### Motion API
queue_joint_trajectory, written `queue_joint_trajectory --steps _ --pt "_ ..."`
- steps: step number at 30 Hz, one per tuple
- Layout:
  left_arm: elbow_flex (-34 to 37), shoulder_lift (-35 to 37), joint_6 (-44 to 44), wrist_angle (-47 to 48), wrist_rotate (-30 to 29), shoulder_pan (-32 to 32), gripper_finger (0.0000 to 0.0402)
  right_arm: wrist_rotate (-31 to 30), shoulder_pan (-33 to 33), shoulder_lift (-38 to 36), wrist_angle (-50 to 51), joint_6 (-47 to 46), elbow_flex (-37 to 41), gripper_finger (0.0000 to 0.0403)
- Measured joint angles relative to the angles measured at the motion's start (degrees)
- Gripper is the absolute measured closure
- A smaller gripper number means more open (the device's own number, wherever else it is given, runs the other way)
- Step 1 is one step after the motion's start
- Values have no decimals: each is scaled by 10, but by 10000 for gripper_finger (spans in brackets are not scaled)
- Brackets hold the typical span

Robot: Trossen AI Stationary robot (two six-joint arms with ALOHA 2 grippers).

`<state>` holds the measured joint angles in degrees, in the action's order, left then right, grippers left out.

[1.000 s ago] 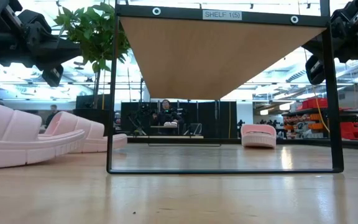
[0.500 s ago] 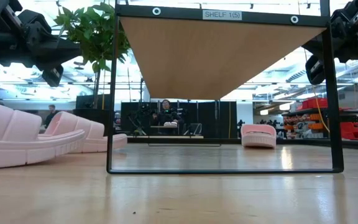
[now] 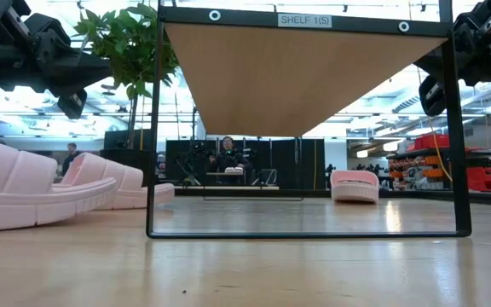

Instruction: Pick and place slides into the shelf

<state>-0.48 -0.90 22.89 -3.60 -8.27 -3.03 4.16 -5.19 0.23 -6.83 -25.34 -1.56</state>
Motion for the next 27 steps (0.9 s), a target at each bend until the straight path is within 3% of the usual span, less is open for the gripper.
queue_joint_trajectory --steps 27 --pt "0 0 0 0 0 0 348 0 0 0 0 0 0 389"
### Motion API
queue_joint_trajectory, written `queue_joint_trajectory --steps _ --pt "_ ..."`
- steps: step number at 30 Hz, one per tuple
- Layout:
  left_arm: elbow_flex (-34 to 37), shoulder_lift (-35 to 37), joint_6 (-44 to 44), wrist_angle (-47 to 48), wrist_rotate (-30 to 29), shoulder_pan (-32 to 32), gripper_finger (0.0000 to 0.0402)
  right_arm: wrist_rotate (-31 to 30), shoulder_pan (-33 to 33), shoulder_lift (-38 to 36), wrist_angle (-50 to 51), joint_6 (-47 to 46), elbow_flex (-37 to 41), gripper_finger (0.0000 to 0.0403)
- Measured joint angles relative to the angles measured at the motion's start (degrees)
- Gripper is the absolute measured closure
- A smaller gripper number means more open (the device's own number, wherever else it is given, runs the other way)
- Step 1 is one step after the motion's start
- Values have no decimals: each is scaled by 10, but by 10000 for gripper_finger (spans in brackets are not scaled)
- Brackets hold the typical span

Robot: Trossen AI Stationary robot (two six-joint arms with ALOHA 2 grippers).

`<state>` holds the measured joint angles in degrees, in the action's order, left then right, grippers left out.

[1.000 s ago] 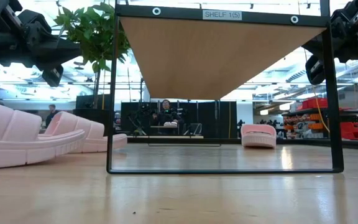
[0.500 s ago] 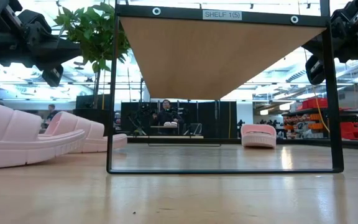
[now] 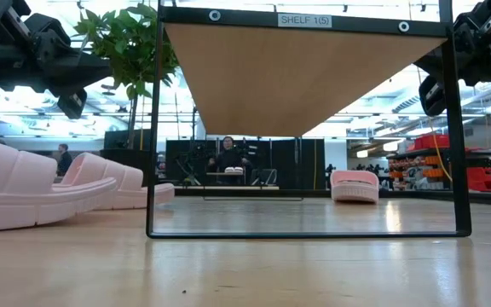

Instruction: Pick and place slides into the shelf

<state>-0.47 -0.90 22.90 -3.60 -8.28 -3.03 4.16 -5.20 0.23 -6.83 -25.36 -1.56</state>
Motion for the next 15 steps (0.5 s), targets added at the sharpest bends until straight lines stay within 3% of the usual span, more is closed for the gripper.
queue_joint_trajectory --steps 15 --pt "0 0 0 0 0 0 342 0 0 0 0 0 0 389"
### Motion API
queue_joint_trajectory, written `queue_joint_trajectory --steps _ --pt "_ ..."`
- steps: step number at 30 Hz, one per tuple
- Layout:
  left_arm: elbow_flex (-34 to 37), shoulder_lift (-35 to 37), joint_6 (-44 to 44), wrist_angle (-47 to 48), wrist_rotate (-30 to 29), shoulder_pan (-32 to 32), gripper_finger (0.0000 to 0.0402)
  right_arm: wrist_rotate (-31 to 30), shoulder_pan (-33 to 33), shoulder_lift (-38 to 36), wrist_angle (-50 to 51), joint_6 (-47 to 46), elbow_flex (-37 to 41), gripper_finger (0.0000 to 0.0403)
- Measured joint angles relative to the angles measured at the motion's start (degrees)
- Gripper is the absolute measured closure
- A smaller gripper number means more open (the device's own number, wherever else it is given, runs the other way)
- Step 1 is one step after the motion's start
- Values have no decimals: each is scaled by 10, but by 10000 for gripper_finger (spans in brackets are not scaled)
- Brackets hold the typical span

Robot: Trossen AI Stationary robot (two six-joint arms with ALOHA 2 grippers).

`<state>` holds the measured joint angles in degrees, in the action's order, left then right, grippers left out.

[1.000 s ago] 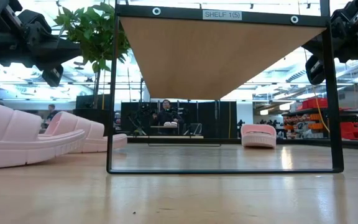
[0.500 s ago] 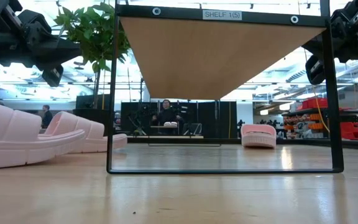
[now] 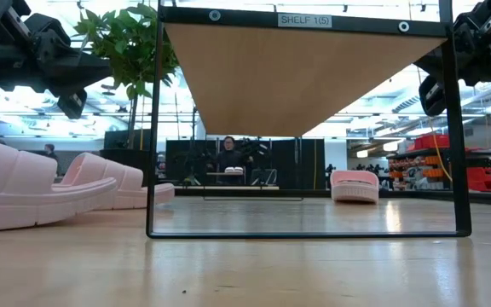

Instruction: Pick and place slides into the shelf

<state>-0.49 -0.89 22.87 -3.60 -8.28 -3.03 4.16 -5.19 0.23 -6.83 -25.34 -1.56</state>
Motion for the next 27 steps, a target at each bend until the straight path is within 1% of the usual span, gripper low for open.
queue_joint_trajectory --steps 8,18,27 --pt "0 0 0 0 0 0 351 0 0 0 0 0 0 389" --pt "0 0 0 0 0 0 340 0 0 0 0 0 0 389" --pt "0 0 0 0 0 0 351 0 0 0 0 2 0 389"
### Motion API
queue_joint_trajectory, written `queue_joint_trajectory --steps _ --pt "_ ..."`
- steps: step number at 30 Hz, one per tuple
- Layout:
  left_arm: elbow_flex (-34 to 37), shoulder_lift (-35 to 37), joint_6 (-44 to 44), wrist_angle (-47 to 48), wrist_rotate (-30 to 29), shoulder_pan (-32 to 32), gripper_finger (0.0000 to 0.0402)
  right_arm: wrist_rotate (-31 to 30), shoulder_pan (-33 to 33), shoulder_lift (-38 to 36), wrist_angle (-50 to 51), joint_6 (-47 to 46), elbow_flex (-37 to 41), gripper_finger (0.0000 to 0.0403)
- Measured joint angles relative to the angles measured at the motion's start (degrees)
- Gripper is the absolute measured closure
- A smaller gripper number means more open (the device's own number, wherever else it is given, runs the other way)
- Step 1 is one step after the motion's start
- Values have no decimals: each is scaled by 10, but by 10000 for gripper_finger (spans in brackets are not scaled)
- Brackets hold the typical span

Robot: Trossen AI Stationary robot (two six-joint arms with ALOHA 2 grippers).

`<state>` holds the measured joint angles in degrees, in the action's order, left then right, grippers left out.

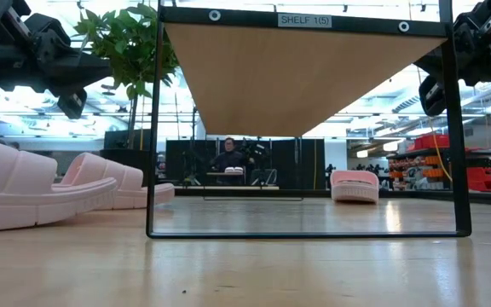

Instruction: Pick and place slides into the shelf

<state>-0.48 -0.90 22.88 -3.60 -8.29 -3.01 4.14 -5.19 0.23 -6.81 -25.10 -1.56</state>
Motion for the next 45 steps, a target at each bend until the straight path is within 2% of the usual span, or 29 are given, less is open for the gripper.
queue_joint_trajectory --steps 6,11,21,26,29,33,39,45 --pt "0 0 -1 0 -2 0 345 -3 0 0 7 69 0 389" --pt "0 0 -2 0 -2 0 343 -59 0 0 9 90 0 389" --pt "0 0 12 -3 -7 0 348 -152 0 3 10 -47 -6 389" --pt "0 0 74 -48 -91 0 346 -201 0 19 8 -48 -47 389" --pt "0 0 127 -85 -159 0 350 -240 -1 36 7 -48 -79 389" --pt "0 -3 142 -112 -260 0 355 -279 -2 69 10 -48 -114 389" --pt "0 -2 137 -158 -276 0 345 -283 -18 130 16 -44 -153 389" --pt "0 -3 112 -159 -274 -3 315 -283 -48 189 113 -38 -204 389"
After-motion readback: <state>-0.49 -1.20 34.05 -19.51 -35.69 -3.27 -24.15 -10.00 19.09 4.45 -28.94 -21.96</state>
